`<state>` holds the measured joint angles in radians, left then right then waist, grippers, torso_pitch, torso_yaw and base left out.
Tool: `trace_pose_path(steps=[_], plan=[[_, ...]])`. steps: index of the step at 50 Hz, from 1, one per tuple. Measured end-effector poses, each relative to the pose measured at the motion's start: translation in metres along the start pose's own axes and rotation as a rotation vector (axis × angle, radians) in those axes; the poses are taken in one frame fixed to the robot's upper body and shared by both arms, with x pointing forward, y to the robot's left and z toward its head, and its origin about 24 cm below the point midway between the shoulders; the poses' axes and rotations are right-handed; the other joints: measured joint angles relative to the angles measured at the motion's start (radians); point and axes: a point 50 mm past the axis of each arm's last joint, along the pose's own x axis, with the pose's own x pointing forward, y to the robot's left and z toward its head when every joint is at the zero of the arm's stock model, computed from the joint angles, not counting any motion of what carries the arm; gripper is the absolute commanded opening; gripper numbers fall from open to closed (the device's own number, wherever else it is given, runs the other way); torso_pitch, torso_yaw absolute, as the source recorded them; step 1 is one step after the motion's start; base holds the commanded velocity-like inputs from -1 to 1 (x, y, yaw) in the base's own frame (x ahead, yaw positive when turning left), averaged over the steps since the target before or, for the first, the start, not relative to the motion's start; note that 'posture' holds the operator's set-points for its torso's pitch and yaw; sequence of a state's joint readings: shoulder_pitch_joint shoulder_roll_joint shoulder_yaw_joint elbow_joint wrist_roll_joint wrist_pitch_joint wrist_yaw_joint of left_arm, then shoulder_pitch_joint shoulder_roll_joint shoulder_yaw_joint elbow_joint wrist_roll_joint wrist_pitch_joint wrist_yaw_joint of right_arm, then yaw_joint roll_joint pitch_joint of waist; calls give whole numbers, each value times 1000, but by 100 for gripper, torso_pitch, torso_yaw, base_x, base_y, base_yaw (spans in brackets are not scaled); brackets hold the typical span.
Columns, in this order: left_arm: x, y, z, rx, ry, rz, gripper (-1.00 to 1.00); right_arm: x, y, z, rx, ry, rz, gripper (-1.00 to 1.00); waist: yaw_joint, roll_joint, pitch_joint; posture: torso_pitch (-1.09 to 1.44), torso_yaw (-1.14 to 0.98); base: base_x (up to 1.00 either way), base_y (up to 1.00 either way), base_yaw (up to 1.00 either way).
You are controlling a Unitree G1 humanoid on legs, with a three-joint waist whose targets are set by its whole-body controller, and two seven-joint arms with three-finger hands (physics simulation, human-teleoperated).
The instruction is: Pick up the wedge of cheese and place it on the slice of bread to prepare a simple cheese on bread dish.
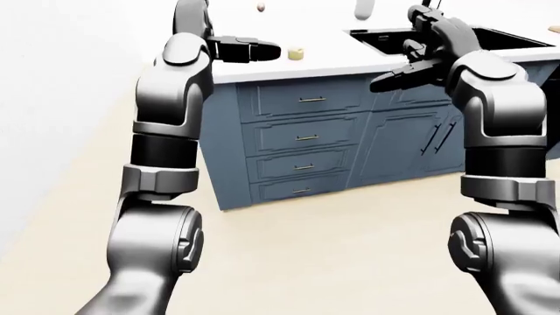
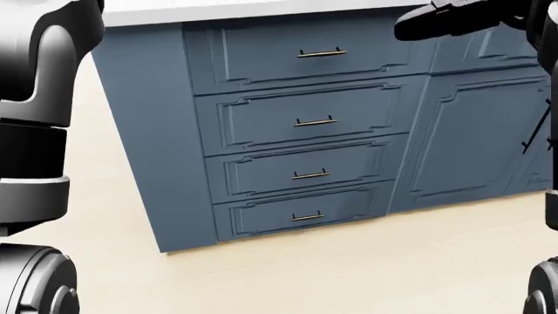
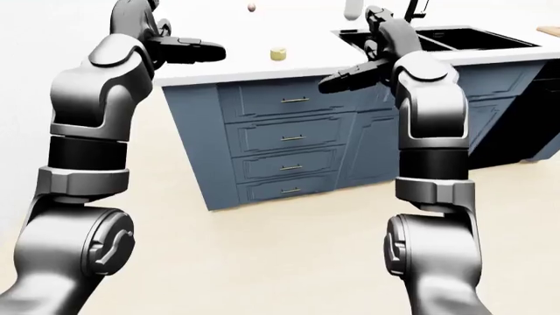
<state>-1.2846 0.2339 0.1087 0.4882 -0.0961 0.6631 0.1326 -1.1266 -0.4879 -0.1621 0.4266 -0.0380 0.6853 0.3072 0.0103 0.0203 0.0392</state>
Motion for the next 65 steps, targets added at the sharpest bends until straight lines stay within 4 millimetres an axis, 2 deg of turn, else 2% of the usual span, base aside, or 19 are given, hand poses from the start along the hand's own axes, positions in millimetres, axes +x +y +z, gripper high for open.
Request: trace_pose_path(steps=[7, 10, 14, 18, 21, 28, 32, 35, 38, 41, 46, 49, 50, 51, 53, 57, 61, 63, 65], plan=[[-1, -1, 13, -5, -49, -8, 100, -3, -3, 13, -11, -52, -15, 100, 12, -98, -12, 0, 0, 22, 2, 0], [-1, -9, 5, 0, -25, -34, 100, -2, -7, 6, -2, -17, -29, 100, -3, -81, 5, 0, 0, 21, 2, 0], [-1, -8, 2, -1, -3, -39, 100, -1, -6, 0, 0, 8, -28, 100, -7, -61, 2, 0, 0, 21, 3, 0], [-2, -6, 10, -4, -36, -29, 100, -1, -5, 4, -2, -6, -25, 100, -12, -14, 6, 0, 0, 21, 2, 0], [-3, -7, 14, -4, -49, -31, 100, -2, -6, 8, -3, -16, -28, 100, -20, 40, -4, 0, 0, 22, 2, 0], [2, 4, 1, -3, 4, 11, 100, 1, 2, 8, -4, 2, 13, 100, 0, 10, -5, 0, 0, 21, 2, 0], [0, 3, 9, -4, -26, 5, 100, -1, -2, 15, -6, -29, -4, 100, 4, -37, -3, 0, 0, 21, 2, 0], [0, 3, 13, -5, -45, 4, 100, -1, -2, 18, -10, -39, -5, 100, 11, -91, -10, 0, 0, 21, 2, 0], [1, -4, 8, -2, -28, -21, 100, -1, -6, 12, -6, -20, -19, 100, -6, -79, 6, 0, 0, 21, 2, 0], [2, -7, 2, 0, 2, -36, 100, 2, -7, 6, 0, 24, -23, 100, -11, -71, 2, 0, 0, 21, 2, 0], [0, -2, 13, -7, -35, -20, 100, 0, -6, 13, -8, -16, -20, 100, -12, -18, 5, 0, 0, 21, 2, 0], [-1, -3, 19, -7, -59, -19, 100, 0, -6, 16, -8, -21, -20, 100, -20, 36, -4, 0, 0, 21, 2, 0], [-1, -1, 19, -7, -63, -16, 100, 0, -5, 17, -8, -24, -16, 100, -17, 38, -8, 0, 0, 22, 2, 0], [-1, 1, 18, -8, -61, -9, 100, 1, -2, 16, -9, -21, -7, 100, -9, 24, -3, 0, 0, 20, 2, 0], [0, 6, 10, -10, -32, 9, 100, 3, 4, 12, -10, -7, 17, 100, -1, 25, 3, 0, 0, 21, 2, 0], [1, 6, 8, -6, -6, 14, 100, 2, 2, 11, -3, 2, 17, 100, -1, -1, -3, 0, 0, 21, 2, 0], [-1, 4, 16, -9, -41, 6, 100, 1, 0, 19, -8, -27, 3, 100, 6, -47, -2, 0, 0, 21, 2, 0], [-1, 4, 20, -11, -55, 5, 100, 0, 0, 21, -10, -39, 1, 100, 10, -85, -8, 0, 0, 21, 2, 0], [-2, 0, 19, -11, -59, -7, 100, 0, -4, 21, -9, -40, -9, 100, -1, -74, -4, 0, 0, 21, 2, 0]])
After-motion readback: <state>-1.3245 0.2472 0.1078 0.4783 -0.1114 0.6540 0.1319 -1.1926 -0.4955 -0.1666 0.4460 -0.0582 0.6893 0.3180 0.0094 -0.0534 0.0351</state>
